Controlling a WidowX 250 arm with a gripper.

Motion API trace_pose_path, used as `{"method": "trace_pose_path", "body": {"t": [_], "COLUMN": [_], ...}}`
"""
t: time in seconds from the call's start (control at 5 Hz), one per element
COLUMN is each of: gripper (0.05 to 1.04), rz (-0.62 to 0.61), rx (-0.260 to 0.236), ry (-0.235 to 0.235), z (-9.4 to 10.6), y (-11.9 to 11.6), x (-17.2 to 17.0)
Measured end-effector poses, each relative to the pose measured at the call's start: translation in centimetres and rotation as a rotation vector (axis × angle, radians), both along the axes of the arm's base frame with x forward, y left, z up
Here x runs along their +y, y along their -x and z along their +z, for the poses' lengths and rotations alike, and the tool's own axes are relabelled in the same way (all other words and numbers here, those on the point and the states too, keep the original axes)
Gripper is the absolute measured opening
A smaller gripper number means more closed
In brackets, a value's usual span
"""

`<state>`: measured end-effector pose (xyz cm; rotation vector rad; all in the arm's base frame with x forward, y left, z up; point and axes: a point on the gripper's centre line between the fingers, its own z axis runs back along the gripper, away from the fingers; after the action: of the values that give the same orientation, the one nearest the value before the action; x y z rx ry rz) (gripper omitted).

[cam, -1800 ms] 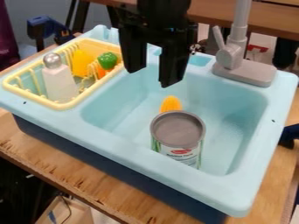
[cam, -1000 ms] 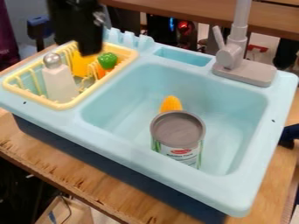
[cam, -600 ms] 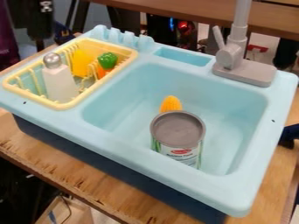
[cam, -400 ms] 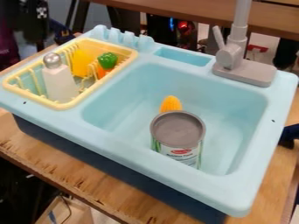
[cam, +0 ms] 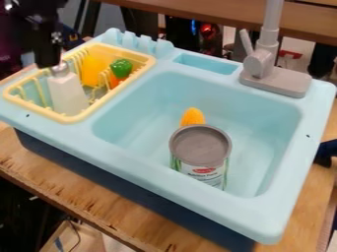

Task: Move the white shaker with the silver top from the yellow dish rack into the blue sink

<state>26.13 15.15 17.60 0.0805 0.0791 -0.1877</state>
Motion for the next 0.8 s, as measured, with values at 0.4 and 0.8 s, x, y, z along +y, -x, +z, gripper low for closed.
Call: {"method": "trace_pose_path", "body": {"t": [0.4, 0.8], "gripper": [1.003, 0.670], "rz": [0.007, 0.055], "rx": [-0.015, -0.115], "ry": [0.070, 0.133], "z": [-2.3, -4.0], "y": [-1.6, -2.9], "x": [-0.4, -1.4]}}
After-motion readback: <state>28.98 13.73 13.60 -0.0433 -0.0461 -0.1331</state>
